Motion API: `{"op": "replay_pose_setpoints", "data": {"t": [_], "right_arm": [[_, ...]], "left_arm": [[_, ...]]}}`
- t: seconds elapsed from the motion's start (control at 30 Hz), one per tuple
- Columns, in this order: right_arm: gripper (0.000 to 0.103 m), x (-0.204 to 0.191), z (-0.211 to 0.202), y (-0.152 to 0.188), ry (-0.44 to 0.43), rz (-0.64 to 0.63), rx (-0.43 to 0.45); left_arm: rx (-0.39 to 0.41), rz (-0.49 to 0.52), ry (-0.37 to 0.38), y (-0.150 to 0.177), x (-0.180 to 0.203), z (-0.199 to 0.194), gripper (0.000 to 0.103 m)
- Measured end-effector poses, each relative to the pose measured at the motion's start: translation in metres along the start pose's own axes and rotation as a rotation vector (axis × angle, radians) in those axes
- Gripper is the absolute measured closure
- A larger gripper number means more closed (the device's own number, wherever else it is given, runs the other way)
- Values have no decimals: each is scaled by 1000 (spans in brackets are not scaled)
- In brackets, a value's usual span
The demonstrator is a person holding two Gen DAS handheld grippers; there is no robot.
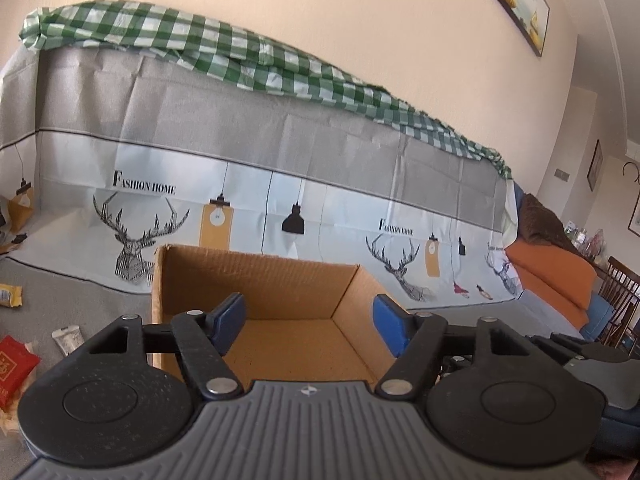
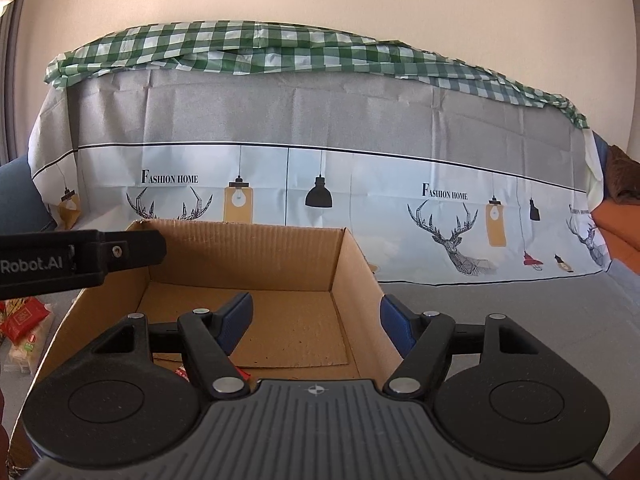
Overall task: Organize snacks
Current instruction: 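Open both tools to drop the chocolate bar and red packet into the box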
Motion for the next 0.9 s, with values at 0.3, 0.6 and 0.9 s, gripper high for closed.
{"op": "replay_pose_setpoints", "data": {"t": [0.3,0.6,0.9], "right_arm": [[31,3,1,0,-12,28,2],[30,2,2,0,-17,24,-3],[30,0,4,-2,-24,51,14]], "left_arm": [[39,-4,4,-3,-2,-3,25],[55,24,7,-2,2,-5,21],[36,15,1,-5,-14,-9,21]]}}
Point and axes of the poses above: each gripper's, at about its wrist camera, not at the fingertips, and z roughly the way its jaws point, x to its right, y to its underside, the point moved 7 cm from there along z, roughly the way its jaws point, and after that the axes turned 14 degrees about -y, right-handed, at the moved point
